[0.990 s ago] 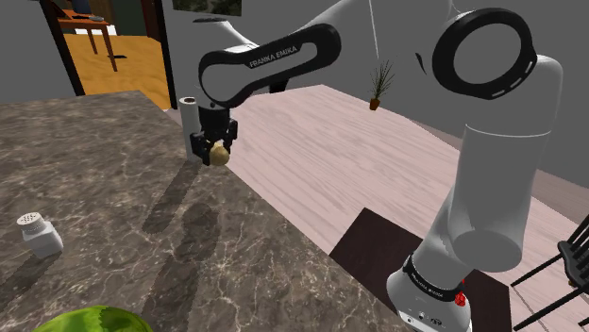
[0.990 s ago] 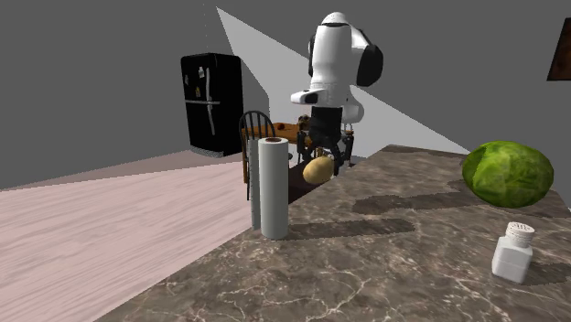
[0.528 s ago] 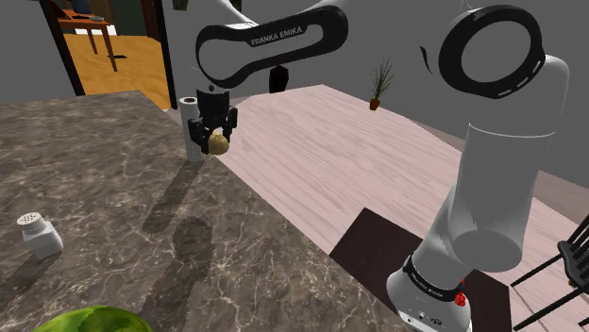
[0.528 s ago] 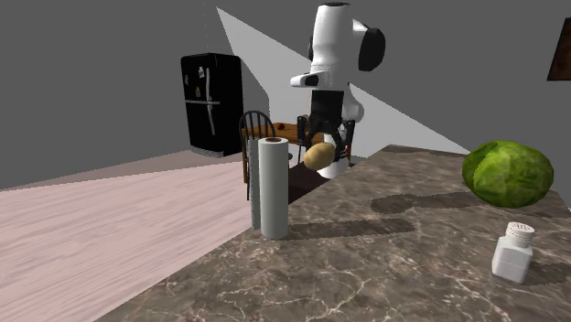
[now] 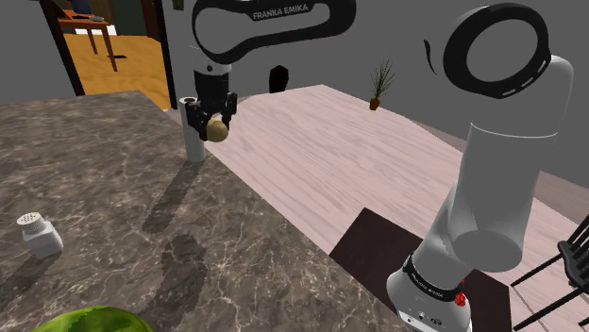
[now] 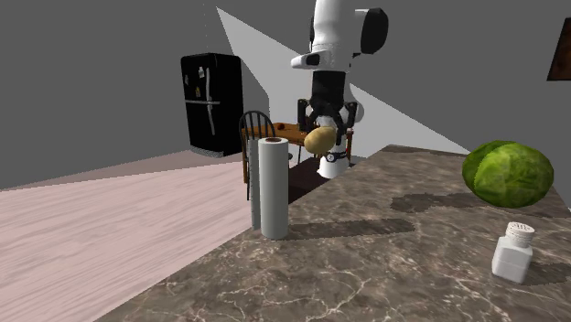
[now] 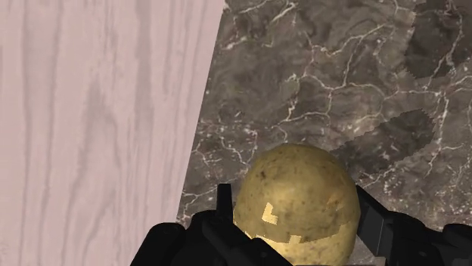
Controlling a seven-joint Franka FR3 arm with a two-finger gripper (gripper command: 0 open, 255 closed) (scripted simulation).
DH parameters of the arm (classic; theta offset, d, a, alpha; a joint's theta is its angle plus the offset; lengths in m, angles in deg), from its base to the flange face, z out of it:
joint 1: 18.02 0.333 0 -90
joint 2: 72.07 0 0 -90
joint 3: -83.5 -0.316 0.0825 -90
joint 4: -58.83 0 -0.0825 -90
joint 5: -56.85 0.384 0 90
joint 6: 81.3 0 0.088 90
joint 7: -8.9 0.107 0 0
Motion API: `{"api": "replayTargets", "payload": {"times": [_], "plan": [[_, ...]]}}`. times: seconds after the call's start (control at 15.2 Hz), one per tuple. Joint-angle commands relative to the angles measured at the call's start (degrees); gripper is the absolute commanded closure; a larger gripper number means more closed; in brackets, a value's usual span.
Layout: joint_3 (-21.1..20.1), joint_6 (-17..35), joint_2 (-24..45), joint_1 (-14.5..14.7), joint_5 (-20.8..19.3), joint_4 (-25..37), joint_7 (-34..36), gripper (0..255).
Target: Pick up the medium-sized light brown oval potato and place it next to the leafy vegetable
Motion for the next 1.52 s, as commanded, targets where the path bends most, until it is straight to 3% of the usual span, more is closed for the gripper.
{"api": "replayTargets", "payload": {"times": [0.0, 0.99, 1.45], "plan": [[0.0, -1.49, -0.31, -0.05, 0.11, 1.18, -0.19, 255], [-0.17, -12.75, 0.42, 0.43, 0.1, 13.17, -0.63, 255], [-2.78, -9.03, -11.36, 3.05, 2.22, -2.33, 5.08, 255]]}}
